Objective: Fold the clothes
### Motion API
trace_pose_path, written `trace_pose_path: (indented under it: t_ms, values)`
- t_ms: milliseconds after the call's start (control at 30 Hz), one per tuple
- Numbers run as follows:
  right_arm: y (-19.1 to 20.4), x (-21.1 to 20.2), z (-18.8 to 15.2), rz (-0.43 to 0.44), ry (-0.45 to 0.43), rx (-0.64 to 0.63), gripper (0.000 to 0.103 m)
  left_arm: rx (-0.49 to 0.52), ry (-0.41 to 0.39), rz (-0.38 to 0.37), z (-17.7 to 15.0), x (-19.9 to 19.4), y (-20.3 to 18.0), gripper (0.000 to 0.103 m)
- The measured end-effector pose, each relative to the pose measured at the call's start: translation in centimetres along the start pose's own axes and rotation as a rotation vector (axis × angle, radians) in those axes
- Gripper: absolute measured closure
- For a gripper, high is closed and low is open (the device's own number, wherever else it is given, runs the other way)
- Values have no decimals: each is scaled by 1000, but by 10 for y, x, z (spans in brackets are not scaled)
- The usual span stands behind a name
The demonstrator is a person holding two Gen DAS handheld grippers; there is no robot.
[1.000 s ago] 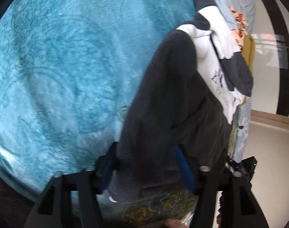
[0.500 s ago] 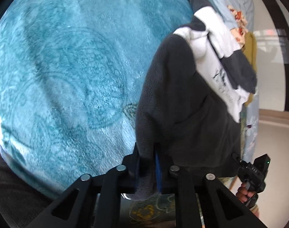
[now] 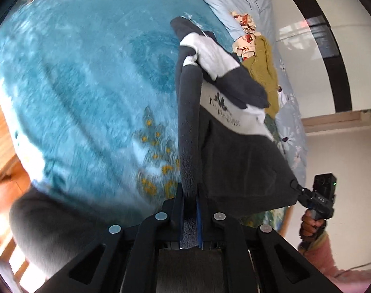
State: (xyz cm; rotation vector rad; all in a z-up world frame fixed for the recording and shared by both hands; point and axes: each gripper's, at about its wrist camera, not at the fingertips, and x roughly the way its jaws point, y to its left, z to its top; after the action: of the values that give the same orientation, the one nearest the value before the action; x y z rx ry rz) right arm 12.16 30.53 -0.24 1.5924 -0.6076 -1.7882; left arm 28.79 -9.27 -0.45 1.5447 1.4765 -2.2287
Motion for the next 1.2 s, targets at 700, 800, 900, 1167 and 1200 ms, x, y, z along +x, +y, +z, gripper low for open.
trace_pose_path:
  t_ms: [700, 800, 900, 1167, 1200]
  values:
    - [-52, 12, 138, 266, -270, 266, 94, -314, -152, -226, 178, 32, 6, 95]
    - [-71, 24, 166, 251, -307, 352, 94, -365, -161, -236, 215, 53, 7, 95]
    - [-87, 44, 185, 213, -302, 440, 94, -380, -170, -186, 243, 73, 6, 95]
    - [-104, 78, 217, 109, -262, 516, 93, -477, -158, -157, 268, 109, 35, 93]
    - [-103, 80, 219, 96, -254, 514, 93, -474, -155, -166, 268, 111, 37, 91]
